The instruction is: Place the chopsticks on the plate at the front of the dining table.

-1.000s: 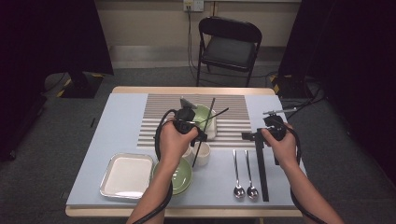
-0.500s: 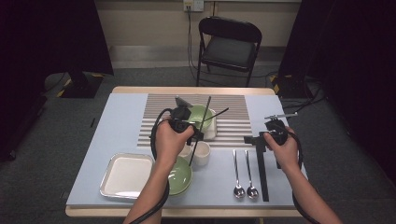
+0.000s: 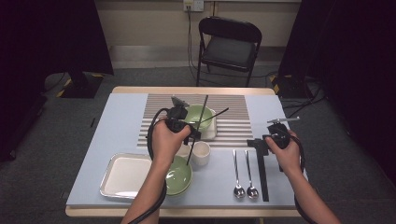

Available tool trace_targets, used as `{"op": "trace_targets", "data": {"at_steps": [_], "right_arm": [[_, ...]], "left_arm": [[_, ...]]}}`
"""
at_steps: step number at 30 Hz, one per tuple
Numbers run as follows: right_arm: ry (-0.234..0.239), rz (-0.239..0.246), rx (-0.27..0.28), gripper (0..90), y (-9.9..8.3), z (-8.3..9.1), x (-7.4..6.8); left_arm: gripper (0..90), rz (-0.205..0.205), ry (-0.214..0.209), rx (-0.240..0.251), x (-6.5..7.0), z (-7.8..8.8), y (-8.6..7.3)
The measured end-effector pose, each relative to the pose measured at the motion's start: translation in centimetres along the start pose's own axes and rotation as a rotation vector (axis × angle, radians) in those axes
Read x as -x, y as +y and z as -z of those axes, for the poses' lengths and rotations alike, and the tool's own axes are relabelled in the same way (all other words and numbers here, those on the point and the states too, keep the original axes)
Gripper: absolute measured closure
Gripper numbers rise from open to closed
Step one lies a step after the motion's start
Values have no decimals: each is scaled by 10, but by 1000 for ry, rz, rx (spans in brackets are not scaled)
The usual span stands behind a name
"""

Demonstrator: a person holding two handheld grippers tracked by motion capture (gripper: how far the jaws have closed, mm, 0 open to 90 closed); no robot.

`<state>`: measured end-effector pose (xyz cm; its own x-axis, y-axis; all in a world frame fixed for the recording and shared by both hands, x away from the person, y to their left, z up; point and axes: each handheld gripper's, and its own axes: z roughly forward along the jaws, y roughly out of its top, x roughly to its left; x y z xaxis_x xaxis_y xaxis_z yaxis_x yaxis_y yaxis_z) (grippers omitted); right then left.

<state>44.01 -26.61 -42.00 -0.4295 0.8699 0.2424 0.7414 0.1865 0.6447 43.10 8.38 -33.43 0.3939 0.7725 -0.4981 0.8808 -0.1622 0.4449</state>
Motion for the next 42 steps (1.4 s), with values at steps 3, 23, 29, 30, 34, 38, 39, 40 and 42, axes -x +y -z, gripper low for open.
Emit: {"op": "trace_targets", "data": {"at_steps": [3, 23, 29, 30, 34, 38, 39, 40, 42], "right_arm": [[-11, -16, 3, 159, -4, 0, 3], [-56, -18, -26, 159, -23, -8, 17], [-60, -9, -32, 159, -26, -10, 17], [-60, -10, -34, 159, -27, -10, 17], [-65, -1, -36, 159, -29, -12, 17], [-70, 2, -42, 159, -31, -14, 17], [-72, 6, -43, 159, -31, -14, 18], [-71, 5, -43, 159, -32, -14, 18], [-73, 11, -41, 158, -32, -14, 18]], "left_arm": [[858, 3, 7, 1, -2, 2, -1], [859, 30, 14, 11, -12, 11, -2], [859, 38, 21, 6, -15, 11, -4], [859, 38, 19, 8, -16, 11, -4], [859, 47, 22, 8, -18, 13, -4], [858, 54, 15, 11, -20, 14, -4], [859, 46, 17, 9, -22, 14, -4], [859, 50, 17, 8, -22, 15, -5], [859, 59, 13, 10, -24, 15, -5]]}}
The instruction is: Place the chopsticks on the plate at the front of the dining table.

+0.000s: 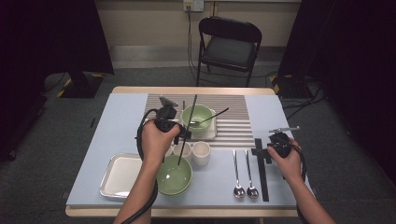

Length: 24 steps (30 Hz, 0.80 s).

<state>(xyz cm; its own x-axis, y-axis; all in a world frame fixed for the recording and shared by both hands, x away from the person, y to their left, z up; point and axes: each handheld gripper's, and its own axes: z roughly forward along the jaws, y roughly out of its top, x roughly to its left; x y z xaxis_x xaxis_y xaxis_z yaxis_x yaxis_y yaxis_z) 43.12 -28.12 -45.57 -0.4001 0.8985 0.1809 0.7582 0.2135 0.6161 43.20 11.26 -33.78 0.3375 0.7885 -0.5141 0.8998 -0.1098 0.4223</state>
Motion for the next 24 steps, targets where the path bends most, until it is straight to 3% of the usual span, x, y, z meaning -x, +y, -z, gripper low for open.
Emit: {"op": "trace_targets", "data": {"at_steps": [6, 17, 24], "right_arm": [[-17, 19, -15, 157, -4, -3, -1], [-59, 99, 16, 155, -12, -4, -7], [-80, 137, 40, 154, -17, -6, -9]], "left_arm": [[860, 16, 5, -5, -5, 2, 0], [860, 17, 11, 14, -10, 9, 1], [860, 43, 5, 15, -13, 10, 0]]}}
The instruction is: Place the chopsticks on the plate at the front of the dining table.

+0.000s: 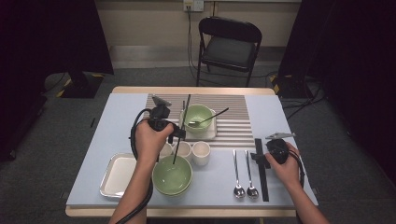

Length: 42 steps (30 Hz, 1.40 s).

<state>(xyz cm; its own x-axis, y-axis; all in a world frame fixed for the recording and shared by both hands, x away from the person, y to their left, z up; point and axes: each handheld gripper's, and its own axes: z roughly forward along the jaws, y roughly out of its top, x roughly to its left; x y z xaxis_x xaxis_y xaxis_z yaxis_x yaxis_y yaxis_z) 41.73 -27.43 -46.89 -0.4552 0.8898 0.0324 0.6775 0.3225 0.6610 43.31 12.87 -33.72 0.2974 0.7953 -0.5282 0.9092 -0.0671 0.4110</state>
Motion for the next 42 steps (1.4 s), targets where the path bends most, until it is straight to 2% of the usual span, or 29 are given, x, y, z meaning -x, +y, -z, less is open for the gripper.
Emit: {"op": "trace_targets", "data": {"at_steps": [1, 3, 4, 6, 22, 25, 26, 35, 36, 40, 42], "right_arm": [[-5, 1, 0, 154, -1, 0, -1], [-11, 14, 6, 154, -2, 0, -2], [-19, 25, 7, 153, -2, -1, -2], [-18, 32, 8, 152, -3, -1, -3], [-15, 27, 84, 150, -13, -1, -2], [-16, 28, 84, 150, -13, -1, -2], [-17, 28, 85, 151, -13, -1, -3], [-22, 34, 88, 150, -13, -1, -3], [-22, 34, 88, 150, -13, -1, -3], [-22, 32, 87, 150, -13, -1, -3], [-22, 34, 88, 150, -13, -1, -3]], "left_arm": [[860, 6, -3, 1, -1, 1, 0], [859, -10, -3, 2, -3, 2, 1], [860, 13, -11, 7, -2, 2, 1], [859, 21, -13, 4, -4, 3, 1], [860, 35, -3, 27, -12, 11, 6], [860, 47, -13, 31, -14, 10, 6], [860, 36, -6, 30, -15, 11, 7], [860, 57, -19, 51, -21, 15, 9], [860, 50, -17, 49, -23, 15, 10], [859, 63, -14, 59, -26, 15, 12], [859, 75, -27, 55, -26, 14, 13]]}}
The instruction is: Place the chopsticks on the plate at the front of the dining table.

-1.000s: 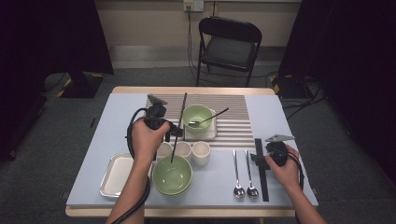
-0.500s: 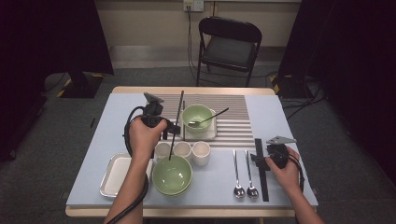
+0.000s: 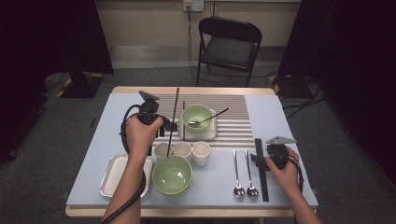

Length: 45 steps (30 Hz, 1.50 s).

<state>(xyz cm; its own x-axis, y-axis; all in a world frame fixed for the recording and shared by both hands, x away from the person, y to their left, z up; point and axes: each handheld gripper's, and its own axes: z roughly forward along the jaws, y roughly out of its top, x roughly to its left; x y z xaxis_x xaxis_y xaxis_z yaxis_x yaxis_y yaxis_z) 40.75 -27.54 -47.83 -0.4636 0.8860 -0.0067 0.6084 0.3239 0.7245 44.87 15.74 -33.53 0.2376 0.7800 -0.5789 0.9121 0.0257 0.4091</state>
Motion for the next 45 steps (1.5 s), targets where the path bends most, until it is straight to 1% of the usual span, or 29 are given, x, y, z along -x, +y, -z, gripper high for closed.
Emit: {"op": "trace_targets", "data": {"at_steps": [2, 6, 8, 9, 11, 12, 13, 14, 16, 18, 20, 21, 22, 23, 24, 25, 27, 29, 31, 32, 33, 35, 36, 38, 41, 42, 43, 44, 45], "right_arm": [[-1, -1, 0, 150, 0, 0, 0], [0, -2, 0, 150, 0, 0, 0], [0, -1, 0, 150, 0, 0, 0], [0, -2, 0, 150, 0, 0, 0], [0, -2, 0, 150, 0, 0, 0], [0, -2, 0, 150, 0, 0, 0], [0, -2, 0, 150, 0, 0, 0], [0, -1, 0, 150, 0, 0, 0], [0, -2, -1, 150, 0, 0, 0], [1, -3, -1, 150, 0, 0, 0], [1, -3, 0, 150, 0, 0, 0], [1, -3, 0, 150, 0, 0, 0], [0, -2, 0, 150, 0, 0, 0], [0, -2, 0, 150, 0, 0, 0], [0, -2, 0, 150, 0, 0, 0], [0, -2, -1, 150, 0, 0, 0], [1, -2, 0, 150, 0, 0, 0], [0, -2, 0, 150, 0, 0, 0], [1, -3, 0, 150, 0, 0, 0], [1, -1, 0, 150, 0, 0, 0], [0, -2, -1, 150, 0, 0, 0], [1, 0, -1, 150, 0, 0, 0], [1, 0, 0, 150, 0, 0, 0], [0, -2, 0, 150, 0, 0, 0], [1, -2, -1, 150, 0, 0, 0], [0, -2, -1, 150, 0, 0, 0], [1, -3, -1, 150, 0, 0, 0], [1, -3, -1, 150, 0, 0, 0], [1, -2, 0, 150, 0, 0, 0]], "left_arm": [[859, -9, 4, 1, -1, -1, 1], [859, 13, 0, 6, -2, -2, 3], [860, 4, 6, 4, -5, -2, 4], [859, 13, -1, 9, -6, -2, 4], [860, 11, 13, 9, -8, -2, 5], [860, 14, 6, 14, -9, -2, 5], [859, 3, 8, 9, -11, -2, 6], [859, 15, 10, 8, -11, -2, 6], [860, 16, 13, 15, -14, -2, 7], [860, 33, 10, 16, -16, -3, 8], [860, 36, 13, 15, -17, -3, 8], [859, 26, 14, 11, -18, -3, 9], [860, 33, 22, 13, -18, -3, 10], [860, 47, 13, 14, -18, -4, 10], [860, 32, 22, 13, -19, -4, 11], [859, 45, 24, 10, -19, -4, 11], [859, 35, 26, 13, -20, -6, 13], [859, 45, 22, 12, -20, -7, 13], [859, 40, 32, 9, -20, -7, 15], [859, 49, 25, 12, -20, -8, 16], [859, 38, 29, 12, -21, -8, 16], [860, 49, 31, 13, -21, -9, 17], [859, 42, 36, 12, -21, -10, 18], [859, 51, 33, 12, -22, -11, 19], [859, 41, 37, 9, -23, -13, 22], [859, 47, 39, 9, -23, -14, 22], [859, 39, 40, 8, -23, -15, 23], [859, 50, 39, 13, -23, -15, 24], [859, 46, 41, 10, -23, -16, 24]]}}
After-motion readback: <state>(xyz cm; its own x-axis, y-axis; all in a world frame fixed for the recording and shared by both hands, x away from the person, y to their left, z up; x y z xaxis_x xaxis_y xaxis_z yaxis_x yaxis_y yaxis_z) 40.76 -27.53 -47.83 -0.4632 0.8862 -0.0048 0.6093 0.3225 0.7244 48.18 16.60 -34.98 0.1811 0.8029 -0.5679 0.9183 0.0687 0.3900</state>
